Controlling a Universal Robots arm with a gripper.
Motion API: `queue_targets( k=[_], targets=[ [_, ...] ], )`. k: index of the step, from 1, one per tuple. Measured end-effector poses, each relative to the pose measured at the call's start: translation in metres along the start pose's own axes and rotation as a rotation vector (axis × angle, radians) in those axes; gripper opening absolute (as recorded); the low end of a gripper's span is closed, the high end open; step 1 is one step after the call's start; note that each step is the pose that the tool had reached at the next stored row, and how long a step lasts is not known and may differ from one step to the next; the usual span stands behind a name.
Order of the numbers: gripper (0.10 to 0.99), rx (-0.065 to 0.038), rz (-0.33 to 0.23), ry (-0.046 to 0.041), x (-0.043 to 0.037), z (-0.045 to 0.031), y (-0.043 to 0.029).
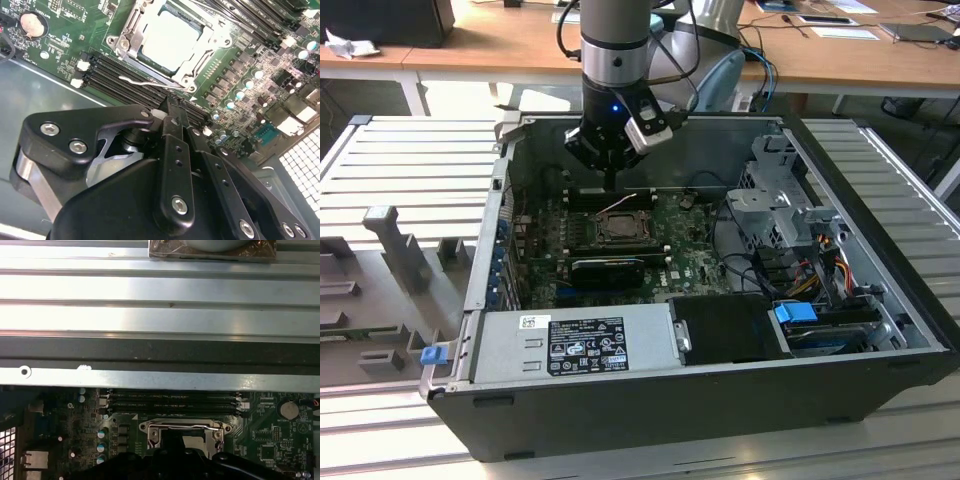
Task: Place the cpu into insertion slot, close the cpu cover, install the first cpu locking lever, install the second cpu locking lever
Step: 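Install the first cpu locking lever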
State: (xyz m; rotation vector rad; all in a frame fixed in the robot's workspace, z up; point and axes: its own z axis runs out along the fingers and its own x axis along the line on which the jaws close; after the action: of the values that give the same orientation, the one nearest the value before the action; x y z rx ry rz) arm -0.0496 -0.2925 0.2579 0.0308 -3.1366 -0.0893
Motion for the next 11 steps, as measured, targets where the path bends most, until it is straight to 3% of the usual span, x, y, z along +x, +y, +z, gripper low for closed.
queue_targets(
  k=[2,4,7,8,11],
  targets=[
    [0.106,-0.001,0.0,0.0001,-0.0022,0.0004,-0.0001],
    [0.106,-0.016,0.0,-0.0002,-0.0052,0.001,-0.0002],
    [0.106,-0.088,0.0,-0.0016,-0.0058,0.0027,-0.0008],
    [0.106,-0.095,0.0,-0.0018,-0.0058,0.0051,-0.0015],
    [0.106,-0.096,-0.001,-0.0017,-0.0059,0.0095,-0.003]
  ],
)
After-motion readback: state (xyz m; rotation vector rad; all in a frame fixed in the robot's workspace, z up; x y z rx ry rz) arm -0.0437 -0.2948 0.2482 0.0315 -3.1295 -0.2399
